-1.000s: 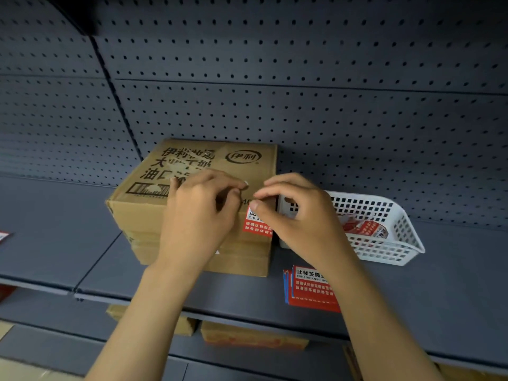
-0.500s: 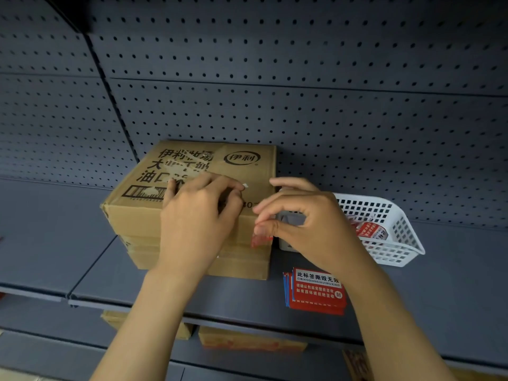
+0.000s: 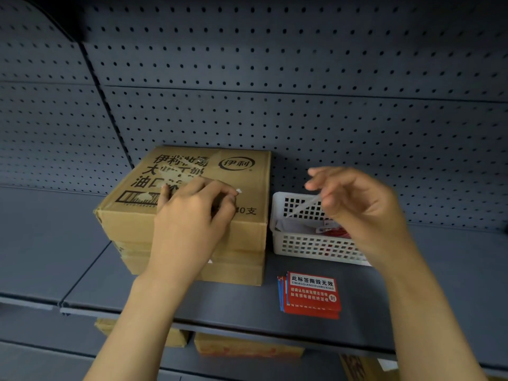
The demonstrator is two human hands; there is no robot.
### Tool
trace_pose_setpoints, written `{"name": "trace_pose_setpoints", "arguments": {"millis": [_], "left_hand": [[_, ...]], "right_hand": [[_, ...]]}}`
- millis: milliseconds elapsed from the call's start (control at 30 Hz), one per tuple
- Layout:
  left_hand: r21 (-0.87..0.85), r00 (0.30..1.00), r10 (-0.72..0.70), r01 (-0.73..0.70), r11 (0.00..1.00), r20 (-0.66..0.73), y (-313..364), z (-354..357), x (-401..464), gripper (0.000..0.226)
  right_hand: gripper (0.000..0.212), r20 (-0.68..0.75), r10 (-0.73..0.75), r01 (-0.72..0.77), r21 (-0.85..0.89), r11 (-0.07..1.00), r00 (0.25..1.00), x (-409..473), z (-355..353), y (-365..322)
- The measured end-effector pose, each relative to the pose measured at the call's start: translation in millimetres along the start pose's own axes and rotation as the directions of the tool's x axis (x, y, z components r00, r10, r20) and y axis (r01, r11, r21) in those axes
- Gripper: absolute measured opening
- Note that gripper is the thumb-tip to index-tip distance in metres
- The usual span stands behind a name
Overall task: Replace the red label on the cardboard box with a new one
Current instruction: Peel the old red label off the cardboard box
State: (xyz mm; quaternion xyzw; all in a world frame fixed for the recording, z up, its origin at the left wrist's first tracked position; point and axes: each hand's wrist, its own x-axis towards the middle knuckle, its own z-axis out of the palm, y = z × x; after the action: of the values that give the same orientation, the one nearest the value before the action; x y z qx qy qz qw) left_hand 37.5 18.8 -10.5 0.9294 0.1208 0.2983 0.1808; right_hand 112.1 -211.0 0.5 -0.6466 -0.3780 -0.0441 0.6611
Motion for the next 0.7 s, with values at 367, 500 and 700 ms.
{"name": "trace_pose_setpoints", "arguments": {"millis": [367,500,700], "left_hand": [[-0.619,0.995,-0.026,0.082,0.781,0.099,34,-14,2,0.033],[-0.794,0.973,0.041,0.16,0.586,0.226,53,-9,-6,0.077],[-0.845,0.991,0.0,0.114,0.522,0.133,60,-4,-6,0.071]], "right_hand": [[0.018,-0.066,0.156,-0.158,-0.027,0.987,0.986,1,8,-15],[0.027,-0.132,0.146,-0.14,0.057,0.988,0.98,1,11,-22],[0.025,-0.197,0.155,-0.151,0.036,0.988,0.968,1,11,-30]]}}
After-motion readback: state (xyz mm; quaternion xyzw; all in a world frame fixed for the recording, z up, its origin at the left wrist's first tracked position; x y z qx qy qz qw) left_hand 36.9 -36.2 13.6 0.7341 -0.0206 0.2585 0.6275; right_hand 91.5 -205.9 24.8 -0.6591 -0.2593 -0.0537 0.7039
